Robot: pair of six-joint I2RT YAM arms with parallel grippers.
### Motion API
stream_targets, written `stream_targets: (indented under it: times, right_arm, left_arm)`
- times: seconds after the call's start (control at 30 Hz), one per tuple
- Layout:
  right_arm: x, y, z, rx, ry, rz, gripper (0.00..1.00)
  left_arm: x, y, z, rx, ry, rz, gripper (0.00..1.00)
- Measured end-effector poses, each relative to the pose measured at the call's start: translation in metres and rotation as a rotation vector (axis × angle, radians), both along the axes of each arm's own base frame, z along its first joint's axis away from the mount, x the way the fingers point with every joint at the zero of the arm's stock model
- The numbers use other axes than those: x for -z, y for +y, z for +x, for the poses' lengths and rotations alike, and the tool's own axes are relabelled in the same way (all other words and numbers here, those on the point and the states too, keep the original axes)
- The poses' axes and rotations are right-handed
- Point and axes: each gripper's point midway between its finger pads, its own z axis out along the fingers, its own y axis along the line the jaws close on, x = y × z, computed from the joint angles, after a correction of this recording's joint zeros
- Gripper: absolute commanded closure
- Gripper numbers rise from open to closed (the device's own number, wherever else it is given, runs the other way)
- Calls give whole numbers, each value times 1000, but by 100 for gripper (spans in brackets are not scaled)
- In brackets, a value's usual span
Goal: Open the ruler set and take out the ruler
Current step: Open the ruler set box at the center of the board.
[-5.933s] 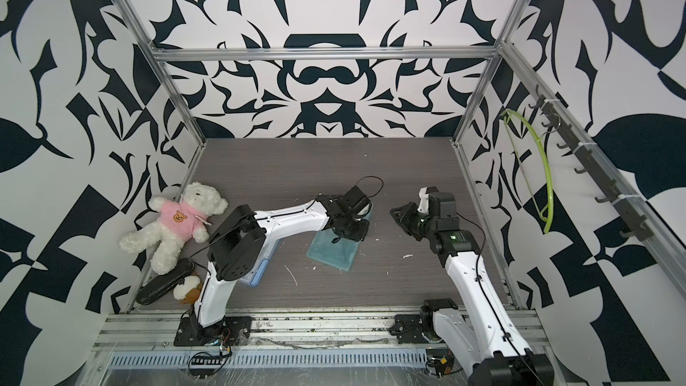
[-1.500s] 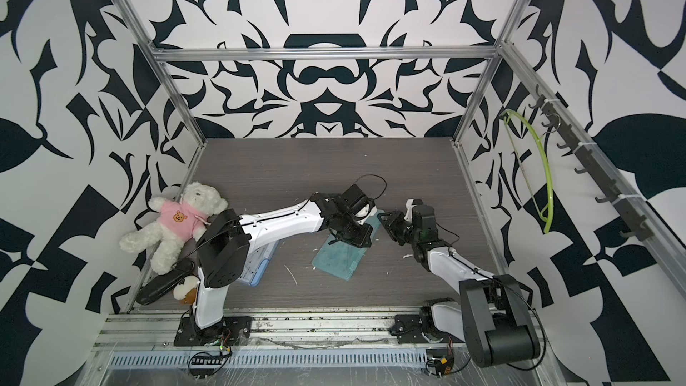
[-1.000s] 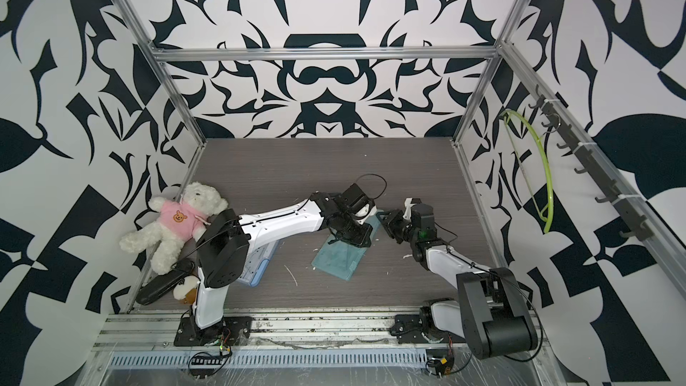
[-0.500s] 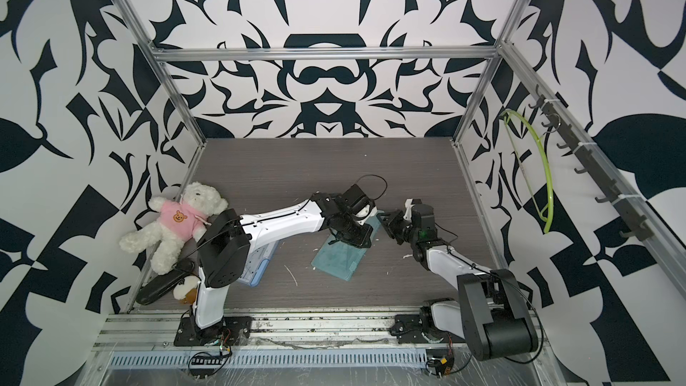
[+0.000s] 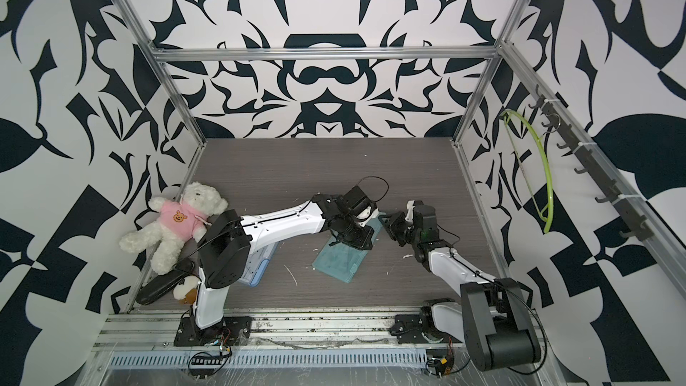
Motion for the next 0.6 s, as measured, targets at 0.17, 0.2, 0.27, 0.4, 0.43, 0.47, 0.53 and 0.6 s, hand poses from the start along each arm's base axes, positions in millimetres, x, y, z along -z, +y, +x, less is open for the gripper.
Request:
stream_targets:
  times: [0.17,0.2,0.27,0.4,0.43,0.47,0.53,0.6]
  right_arm:
    - [-1,0,-2,4,6,4,74]
    - [-1,0,-2,3,7,5,74]
    - [-2,1,-4,-3,11,10,73]
    - [-2,2,-7,-7,15,24,74]
    - [-1,3,-9,-7,20,28,75]
    - [0,3,-10,-7,24,30,77]
    - [1,3,-12,-6,26,34,80]
    - [1,2,-13,-5,25,33,83]
  left_arm:
    - [0,-1,-2,5,5,-3,100]
    - [0,-1,-2,5,5,-3,100]
    - [1,-1,0,2,1,-2,100]
    - [3,-1,1,-3,-3,3,100]
    - [3,-1,2,-4,-4,4,100]
    - [4,-1,2,-4,-4,6,100]
    - [6,0,2,-5,-4,10,100]
    - [6,-1,2,-6,-5,10,100]
